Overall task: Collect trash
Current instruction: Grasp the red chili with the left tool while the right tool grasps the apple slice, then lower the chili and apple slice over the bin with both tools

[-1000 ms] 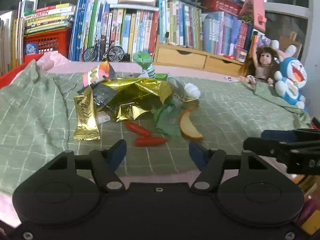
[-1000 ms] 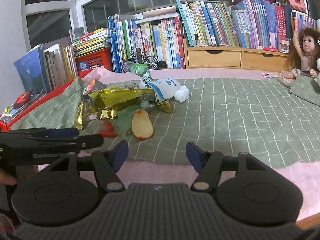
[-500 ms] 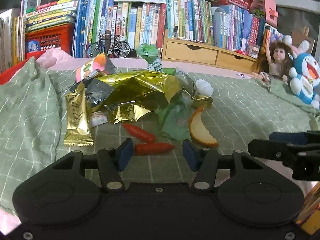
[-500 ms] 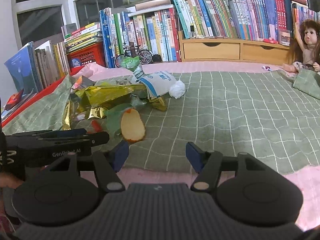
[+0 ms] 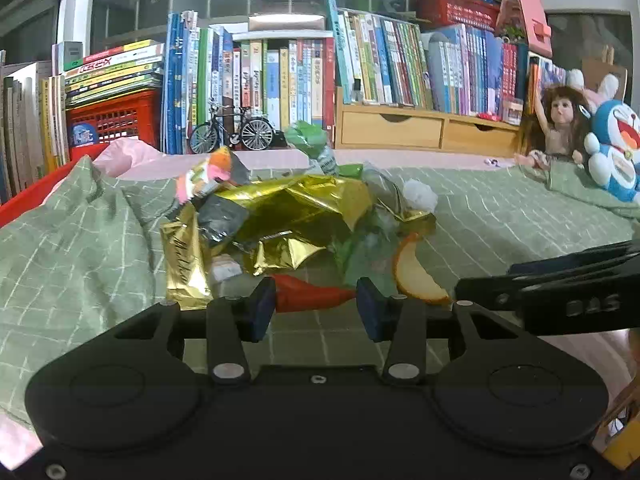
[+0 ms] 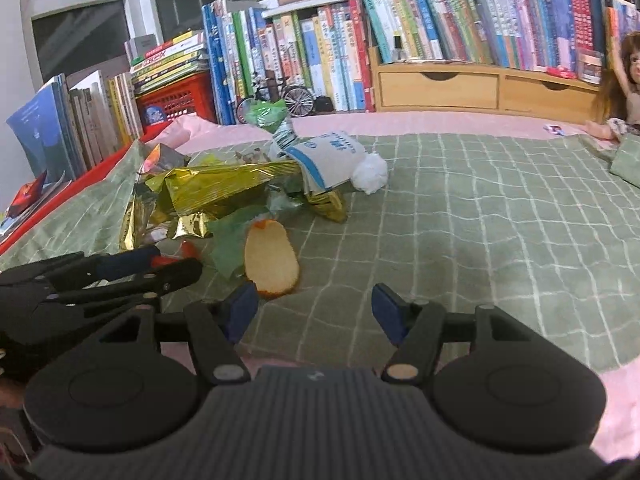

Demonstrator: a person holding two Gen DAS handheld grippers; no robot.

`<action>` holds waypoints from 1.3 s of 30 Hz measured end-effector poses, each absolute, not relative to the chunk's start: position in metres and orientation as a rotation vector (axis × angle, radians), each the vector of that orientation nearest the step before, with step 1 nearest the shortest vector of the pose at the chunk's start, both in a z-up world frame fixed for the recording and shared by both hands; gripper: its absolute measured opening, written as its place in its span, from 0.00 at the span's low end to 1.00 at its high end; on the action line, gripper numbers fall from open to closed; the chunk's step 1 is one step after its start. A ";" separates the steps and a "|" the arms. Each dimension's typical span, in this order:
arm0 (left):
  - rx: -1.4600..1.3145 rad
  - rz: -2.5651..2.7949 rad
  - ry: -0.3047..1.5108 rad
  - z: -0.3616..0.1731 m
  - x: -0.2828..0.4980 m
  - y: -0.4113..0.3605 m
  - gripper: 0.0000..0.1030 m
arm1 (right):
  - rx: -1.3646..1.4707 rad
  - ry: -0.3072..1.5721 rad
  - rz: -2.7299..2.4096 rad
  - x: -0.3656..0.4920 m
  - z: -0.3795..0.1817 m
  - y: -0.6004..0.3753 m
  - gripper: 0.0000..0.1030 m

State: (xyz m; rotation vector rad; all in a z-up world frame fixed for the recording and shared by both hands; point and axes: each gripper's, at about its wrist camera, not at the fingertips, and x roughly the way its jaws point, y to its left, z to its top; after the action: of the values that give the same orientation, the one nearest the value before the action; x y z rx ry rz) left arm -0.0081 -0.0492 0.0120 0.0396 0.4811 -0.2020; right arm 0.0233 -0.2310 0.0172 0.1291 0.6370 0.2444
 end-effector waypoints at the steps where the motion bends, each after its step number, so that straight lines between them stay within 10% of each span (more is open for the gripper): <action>1: 0.034 -0.201 0.481 0.014 -0.008 -0.046 0.41 | 0.124 0.640 0.249 0.027 0.017 -0.228 0.72; 14: 0.010 -0.199 0.491 0.018 -0.010 -0.033 0.41 | 0.008 0.650 0.268 0.058 0.004 -0.194 0.68; 21: 0.003 -0.185 0.496 0.017 -0.008 -0.032 0.41 | 0.039 0.621 0.299 0.065 0.003 -0.192 0.42; 39: 0.017 -0.216 0.489 0.023 -0.030 -0.037 0.41 | 0.050 0.595 0.308 0.021 0.018 -0.199 0.41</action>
State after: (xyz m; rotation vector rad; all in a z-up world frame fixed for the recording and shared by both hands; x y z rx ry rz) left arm -0.0304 -0.0370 0.0227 0.0172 0.4893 -0.2156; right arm 0.0214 -0.1994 0.0177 0.0500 0.5946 0.3076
